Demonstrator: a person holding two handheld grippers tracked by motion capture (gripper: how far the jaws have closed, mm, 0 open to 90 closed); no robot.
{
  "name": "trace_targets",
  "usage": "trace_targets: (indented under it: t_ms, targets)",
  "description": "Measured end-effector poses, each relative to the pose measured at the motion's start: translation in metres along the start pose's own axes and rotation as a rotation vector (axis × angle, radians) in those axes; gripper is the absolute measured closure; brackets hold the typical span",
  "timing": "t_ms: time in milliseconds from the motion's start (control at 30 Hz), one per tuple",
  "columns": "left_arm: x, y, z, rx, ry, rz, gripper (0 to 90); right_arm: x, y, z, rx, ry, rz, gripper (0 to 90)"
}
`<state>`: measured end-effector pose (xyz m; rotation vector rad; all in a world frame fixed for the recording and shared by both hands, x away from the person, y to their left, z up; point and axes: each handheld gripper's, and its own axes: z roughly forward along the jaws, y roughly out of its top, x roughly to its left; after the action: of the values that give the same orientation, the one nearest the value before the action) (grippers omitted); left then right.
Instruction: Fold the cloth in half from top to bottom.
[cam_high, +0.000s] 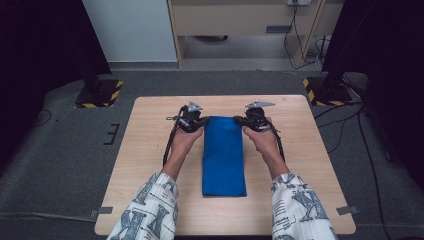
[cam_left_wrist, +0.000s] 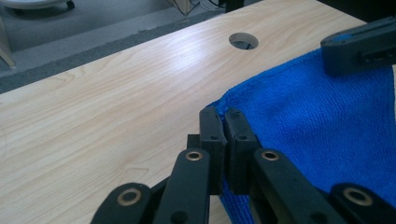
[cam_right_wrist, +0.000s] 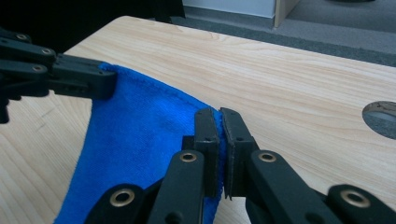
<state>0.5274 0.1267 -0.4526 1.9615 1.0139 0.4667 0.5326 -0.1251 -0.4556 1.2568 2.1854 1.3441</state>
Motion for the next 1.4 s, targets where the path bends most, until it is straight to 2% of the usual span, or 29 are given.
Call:
trace_targets:
  t_ms: [67,300,533,633,1133,1400]
  targets:
    - [0.003,0.000,-0.001,-0.009,0.006,-0.011,87.3,-0.001,0.001,0.001,0.000,-0.005,0.002,86.7]
    - [0.008,0.007,-0.006,-0.016,0.012,-0.009,87.5,0.001,0.010,0.001,-0.018,-0.005,0.002,86.7]
    - [0.005,0.009,-0.008,-0.016,0.006,-0.001,87.4,0.001,0.010,-0.003,-0.030,-0.003,-0.002,86.7]
    - [-0.001,0.010,-0.011,-0.006,0.012,0.022,87.4,0.004,0.006,-0.007,-0.026,-0.007,-0.012,86.7]
    - [-0.023,0.004,-0.028,-0.012,-0.003,0.056,87.5,0.008,-0.013,-0.029,-0.043,0.021,-0.026,86.7]
    - [-0.031,-0.011,-0.043,-0.017,-0.015,0.070,87.5,0.018,-0.028,-0.037,-0.042,0.048,-0.035,86.6]
